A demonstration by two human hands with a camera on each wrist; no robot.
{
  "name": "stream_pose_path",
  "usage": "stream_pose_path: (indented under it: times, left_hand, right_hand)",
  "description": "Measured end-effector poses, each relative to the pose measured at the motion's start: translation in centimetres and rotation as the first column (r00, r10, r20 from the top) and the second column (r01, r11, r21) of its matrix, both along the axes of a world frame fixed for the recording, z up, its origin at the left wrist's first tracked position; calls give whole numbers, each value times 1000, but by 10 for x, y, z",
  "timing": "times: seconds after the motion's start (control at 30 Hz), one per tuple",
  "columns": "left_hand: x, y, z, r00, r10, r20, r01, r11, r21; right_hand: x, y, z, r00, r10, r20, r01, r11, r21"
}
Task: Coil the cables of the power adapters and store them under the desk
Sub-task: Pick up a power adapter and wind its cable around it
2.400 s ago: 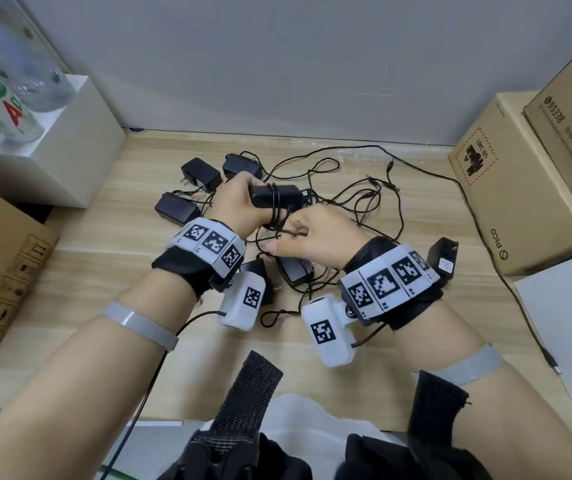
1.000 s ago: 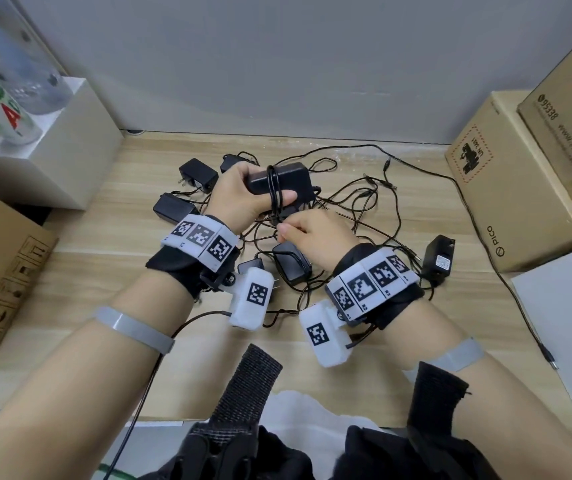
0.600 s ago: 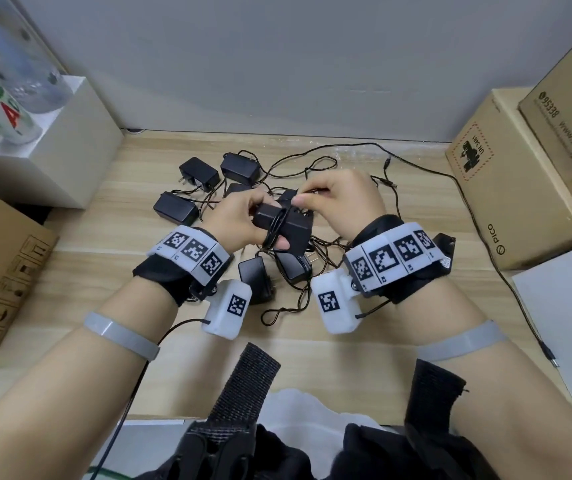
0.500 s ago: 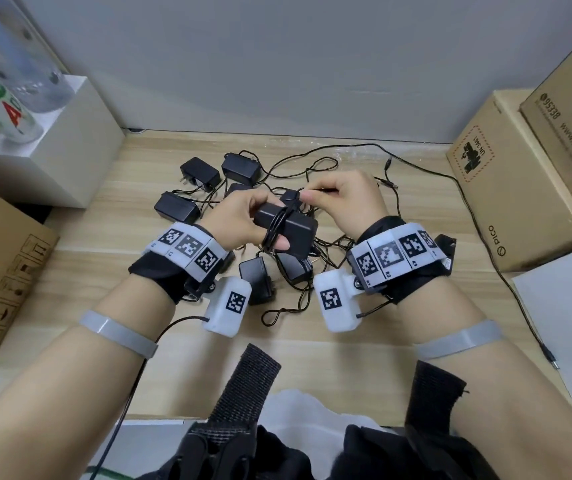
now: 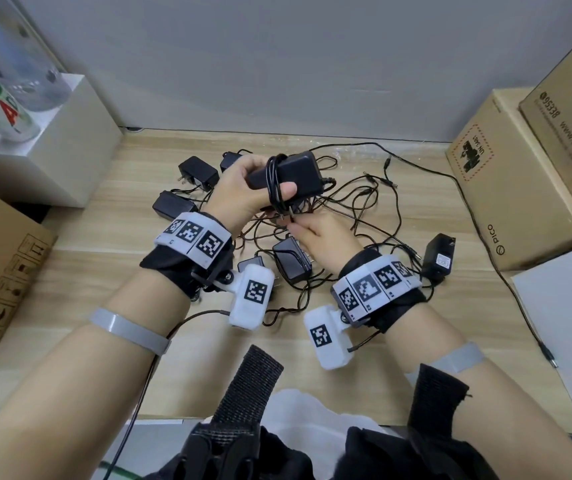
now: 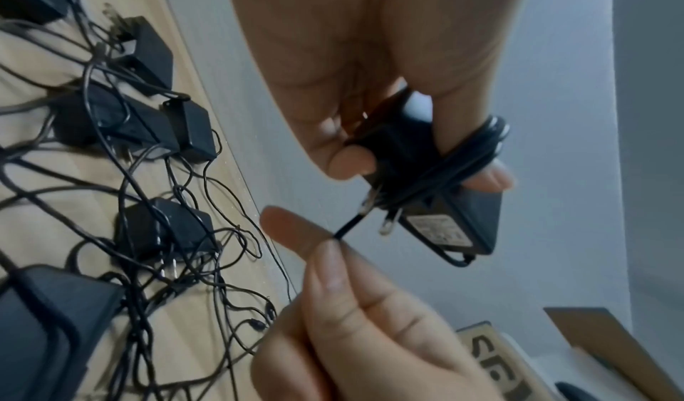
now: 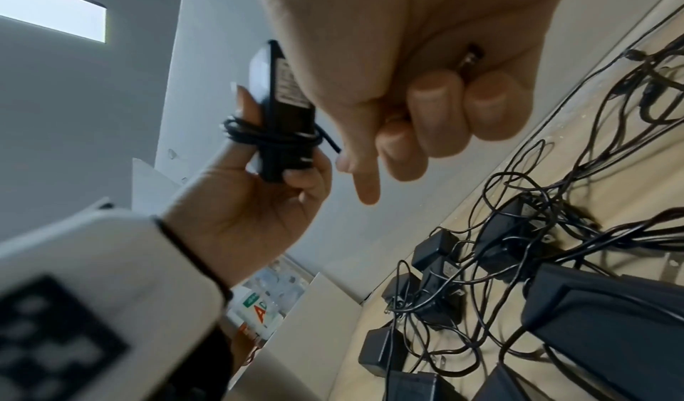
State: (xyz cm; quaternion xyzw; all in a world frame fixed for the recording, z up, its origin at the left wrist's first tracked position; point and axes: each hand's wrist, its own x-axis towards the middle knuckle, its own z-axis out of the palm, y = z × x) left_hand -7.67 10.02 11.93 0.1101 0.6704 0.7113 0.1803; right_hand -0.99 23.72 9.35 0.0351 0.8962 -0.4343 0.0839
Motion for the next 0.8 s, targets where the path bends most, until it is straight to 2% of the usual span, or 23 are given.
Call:
stream_pose_path:
  times: [0.1, 0.23, 0.43, 0.5, 0.6, 0.8]
  left_hand:
    - [0, 0, -2, 998, 47, -38, -49, 998, -43]
    - [-1, -3, -5, 992, 94, -85, -101, 991, -87]
    - [3, -4, -5, 988, 59, -141, -85, 978, -190]
    - [6, -3, -7, 986, 27, -165, -62, 975, -213]
    - [9, 0, -12, 991, 23, -131, -53, 972, -228]
    - [14, 7, -13, 999, 20, -50, -27, 991, -134]
  right_hand:
    - [4, -2, 7, 994, 108, 19, -110, 991, 72]
    - [7, -2, 15, 979, 204, -27, -194, 958, 211]
    - [7, -6, 28, 975, 190, -110, -151, 943, 296]
    - [4, -5, 29, 978, 82, -191, -42, 978, 202]
    - [3, -5, 31, 953, -136, -269, 123, 990, -65]
    - [4, -10, 27, 913, -306, -268, 245, 939, -240]
